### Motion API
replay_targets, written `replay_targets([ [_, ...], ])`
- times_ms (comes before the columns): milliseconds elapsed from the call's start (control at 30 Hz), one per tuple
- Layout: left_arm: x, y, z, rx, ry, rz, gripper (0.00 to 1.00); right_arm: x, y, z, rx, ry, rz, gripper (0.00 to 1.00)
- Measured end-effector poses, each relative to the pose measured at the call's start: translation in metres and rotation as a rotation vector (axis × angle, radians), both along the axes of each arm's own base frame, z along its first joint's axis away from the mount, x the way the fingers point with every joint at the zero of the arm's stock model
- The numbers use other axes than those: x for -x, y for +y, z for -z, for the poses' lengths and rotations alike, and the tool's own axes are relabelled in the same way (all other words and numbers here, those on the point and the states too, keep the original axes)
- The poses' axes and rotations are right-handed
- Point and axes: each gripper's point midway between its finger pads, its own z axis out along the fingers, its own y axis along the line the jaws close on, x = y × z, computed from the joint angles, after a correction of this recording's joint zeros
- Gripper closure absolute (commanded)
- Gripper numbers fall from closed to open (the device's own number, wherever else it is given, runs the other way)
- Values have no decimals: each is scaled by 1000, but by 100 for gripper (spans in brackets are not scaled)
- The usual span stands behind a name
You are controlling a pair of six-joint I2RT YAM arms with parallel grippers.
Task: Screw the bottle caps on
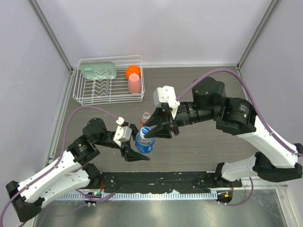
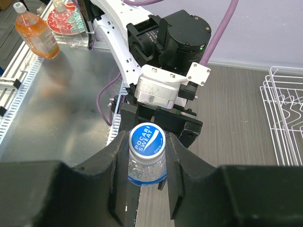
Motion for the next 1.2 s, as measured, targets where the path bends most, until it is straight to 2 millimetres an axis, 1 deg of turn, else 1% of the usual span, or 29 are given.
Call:
replay_targets([
  [167, -1, 0, 0, 1, -2, -9, 100, -1, 0, 0, 0, -2, 6, 78],
  [267, -4, -1, 0, 1, -3, -25, 100, -4, 1, 1, 4, -3, 20, 87],
  [300, -6, -1, 0, 1, -4, -37, 100, -5, 1, 1, 6, -4, 28, 91],
  [400, -16, -2, 0, 2, -11, -90, 100, -13, 2, 2, 14, -5, 68, 98],
  [600, -48, -2, 1, -2, -32, -265, 100, -40, 4, 6, 11, 2, 228, 99],
  [767, -79, 2, 5, -17, -53, -427, 100, -68, 4, 10, 4, 21, 393, 99],
  [833, -88, 4, 6, -23, -65, -475, 100, -77, 4, 12, 6, 38, 450, 99],
  [1033, -107, 12, 16, -51, -71, -583, 100, -101, 8, 22, 11, 137, 632, 99],
  [1200, -117, 19, 23, -80, -73, -646, 100, -110, 11, 30, 3, 238, 745, 99],
])
